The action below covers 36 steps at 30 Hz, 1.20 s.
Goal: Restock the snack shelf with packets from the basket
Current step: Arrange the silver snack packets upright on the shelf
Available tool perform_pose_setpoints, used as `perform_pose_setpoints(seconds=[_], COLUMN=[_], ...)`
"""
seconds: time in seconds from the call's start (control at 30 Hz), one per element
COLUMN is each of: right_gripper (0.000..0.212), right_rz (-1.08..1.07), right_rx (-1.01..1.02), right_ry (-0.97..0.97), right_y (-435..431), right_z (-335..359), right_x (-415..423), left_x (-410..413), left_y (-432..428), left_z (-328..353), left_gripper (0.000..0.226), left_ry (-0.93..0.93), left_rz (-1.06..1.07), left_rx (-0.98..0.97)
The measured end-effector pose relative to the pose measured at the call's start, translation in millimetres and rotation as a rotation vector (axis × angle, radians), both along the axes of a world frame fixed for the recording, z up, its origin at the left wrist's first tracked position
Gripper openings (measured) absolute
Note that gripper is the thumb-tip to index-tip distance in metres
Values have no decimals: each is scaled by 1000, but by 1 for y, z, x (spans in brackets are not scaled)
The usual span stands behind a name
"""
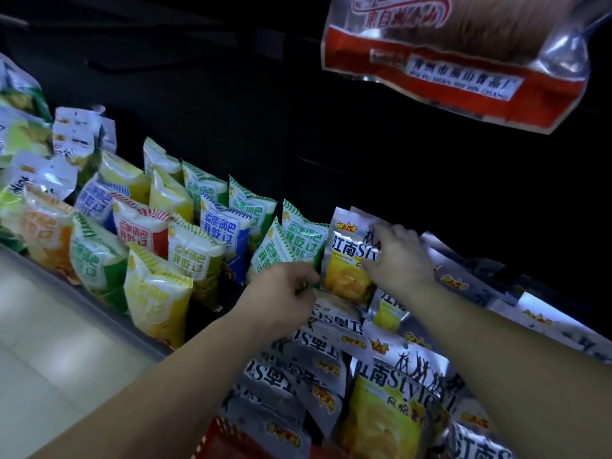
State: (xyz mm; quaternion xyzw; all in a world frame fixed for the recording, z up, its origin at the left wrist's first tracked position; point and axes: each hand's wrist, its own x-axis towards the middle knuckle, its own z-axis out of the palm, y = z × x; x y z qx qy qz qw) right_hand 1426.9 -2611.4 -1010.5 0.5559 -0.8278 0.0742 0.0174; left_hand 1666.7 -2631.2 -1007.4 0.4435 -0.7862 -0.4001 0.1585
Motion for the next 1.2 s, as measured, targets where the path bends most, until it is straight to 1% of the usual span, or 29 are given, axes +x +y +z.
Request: perform_pose_setpoints(seconds=[0.1,0.17,0.23,0.3,0.37,0.5,0.57,0.63,0.73,0.8,0.87,0.93,0.97,1.0,1.03,1.07,1.1,1.13,1.2], right_gripper=[74,69,61,50,40,37,27,18,14,14,14,22,29,32,32,31,30,32,48], right_rz=[-18,-27,-11,54,69,83,97,100,107,146,195,259,283,286,273,256,241,214,116], right_rx=[39,34,47,67,36,-87,-87,-151,-272,-283,-253,-181,-153,-133,-121,-132,-174,-237,-367], right_ry=[80,179,229,208,115,29,-14,-2,43,15,-69,-224,-345,-481,-600,-673,-700,-681,-539], right_y=[-1,0,-1,-4,-6,-4,-2,2,13,24,39,55,63,72,82,92,102,113,140], right_z=[-2,-1,0,0,1,3,5,13,42,66,91,118,131,144,156,166,174,183,197], right_x=[1,2,4,4,7,14,14,12,16,24,37,50,58,65,70,74,77,79,82], left_x=[1,1,1,1,0,-1,1,4,11,15,19,21,23,25,27,30,34,38,48], left_y=[2,7,10,11,12,12,11,11,9,10,12,16,20,26,34,43,53,63,84], left_z=[-3,-1,1,5,7,4,2,2,7,17,34,54,66,80,93,106,119,131,155], left_gripper=[30,29,30,30,30,27,26,26,27,35,57,76,79,76,68,59,52,48,45], left_ry=[6,-10,-15,-6,7,40,26,5,-12,13,105,221,258,277,290,315,361,410,456], left_rz=[17,15,16,24,38,75,73,65,56,70,100,82,56,26,5,-3,8,21,11], left_rx=[-2,-20,-45,-57,-56,-19,-18,-14,-18,16,59,64,59,64,85,125,186,251,328])
